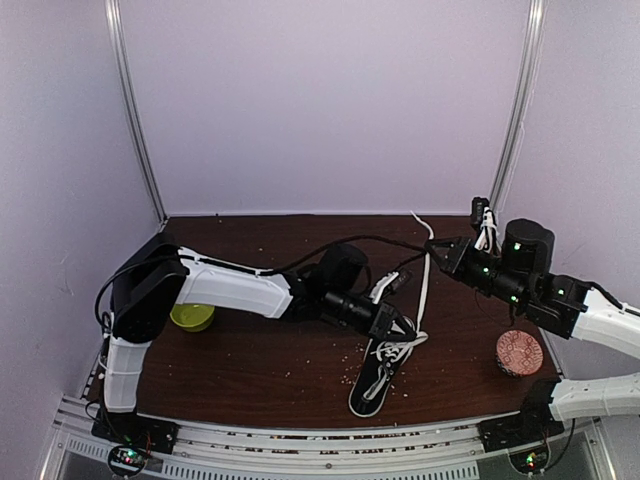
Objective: Tie the shoes
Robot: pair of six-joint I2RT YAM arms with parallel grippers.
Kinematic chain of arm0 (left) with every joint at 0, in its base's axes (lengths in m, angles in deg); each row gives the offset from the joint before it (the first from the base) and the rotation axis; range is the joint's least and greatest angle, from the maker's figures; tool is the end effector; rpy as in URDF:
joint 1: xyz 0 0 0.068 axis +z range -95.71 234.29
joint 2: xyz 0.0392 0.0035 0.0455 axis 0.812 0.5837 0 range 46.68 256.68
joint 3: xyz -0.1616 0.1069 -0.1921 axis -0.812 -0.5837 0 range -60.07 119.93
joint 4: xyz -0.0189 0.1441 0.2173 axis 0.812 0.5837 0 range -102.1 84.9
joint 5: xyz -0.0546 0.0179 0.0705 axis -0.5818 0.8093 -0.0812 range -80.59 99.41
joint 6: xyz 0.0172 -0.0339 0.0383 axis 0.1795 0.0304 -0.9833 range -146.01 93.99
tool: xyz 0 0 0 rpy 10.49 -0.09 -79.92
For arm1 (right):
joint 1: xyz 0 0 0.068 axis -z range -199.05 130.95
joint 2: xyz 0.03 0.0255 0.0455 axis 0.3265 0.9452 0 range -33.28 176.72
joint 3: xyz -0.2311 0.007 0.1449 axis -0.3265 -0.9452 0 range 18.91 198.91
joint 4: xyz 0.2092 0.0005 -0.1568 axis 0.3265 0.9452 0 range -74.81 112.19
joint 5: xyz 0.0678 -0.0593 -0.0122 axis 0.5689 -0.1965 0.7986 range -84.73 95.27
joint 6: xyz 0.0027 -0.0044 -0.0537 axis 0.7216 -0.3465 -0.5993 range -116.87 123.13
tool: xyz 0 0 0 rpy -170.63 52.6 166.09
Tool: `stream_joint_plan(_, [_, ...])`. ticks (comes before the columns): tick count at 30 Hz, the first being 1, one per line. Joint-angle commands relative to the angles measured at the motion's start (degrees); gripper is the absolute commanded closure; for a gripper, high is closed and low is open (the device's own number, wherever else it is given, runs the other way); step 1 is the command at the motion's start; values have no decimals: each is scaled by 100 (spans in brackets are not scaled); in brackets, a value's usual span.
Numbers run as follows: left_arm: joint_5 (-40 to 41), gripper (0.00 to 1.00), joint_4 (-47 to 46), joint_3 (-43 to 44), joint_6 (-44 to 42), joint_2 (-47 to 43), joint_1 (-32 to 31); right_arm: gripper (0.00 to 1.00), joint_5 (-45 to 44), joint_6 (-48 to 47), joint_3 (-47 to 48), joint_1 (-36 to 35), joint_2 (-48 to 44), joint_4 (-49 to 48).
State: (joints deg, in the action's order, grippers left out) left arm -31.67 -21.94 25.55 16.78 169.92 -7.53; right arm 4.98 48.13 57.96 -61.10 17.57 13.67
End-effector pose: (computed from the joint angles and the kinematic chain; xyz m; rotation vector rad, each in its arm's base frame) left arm 0.2082 -0.4383 0.1853 0.9435 2.3051 -1.7168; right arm 0.1586 0.1427 0.3073 0.0525 1.8836 1.0799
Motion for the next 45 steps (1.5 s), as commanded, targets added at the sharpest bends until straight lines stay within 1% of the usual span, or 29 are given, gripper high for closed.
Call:
stream_joint_plan(1, [-200,81,-397,128,-47,56,-57,100,-115,18,-54,-15,18,-151])
stream_joint_plan(7, [-208,79,-335,120,-119,68,-76,100,-113,27,-41,-15,35,-180])
stream_joint_plan(14, [-25,78,62,339,-281,159,-92,100,-43,38,-38,-15,91,-253])
stream_joint_plan(17, [67,82,192,426,-348,181,-93,100,-39,32,-37,-17,101,-249])
stream_joint_plan(24, [219,99,389,440,-420,174,-93,100,-58,28,-37,-15,116,-242])
stream_joint_plan(30, [443,100,268,246,-421,-29,-94,100,-82,-20,-33,-15,279,-237])
stream_joint_plan(34, [671,100,118,-12,-390,-287,-78,100,-85,-217,57,-15,656,-219])
stream_joint_plan(40, [957,100,-197,-487,-178,-607,2,100,29,-600,533,28,1700,95])
stream_joint_plan(41, [1025,100,-217,-554,-155,-665,16,95,144,-678,628,60,1897,125])
stream_joint_plan(42, [1086,100,-206,-594,-152,-720,48,87,285,-772,733,105,2082,145])
stream_joint_plan(45, [1256,100,-145,-670,-106,-804,124,49,594,-1023,1148,287,2671,551])
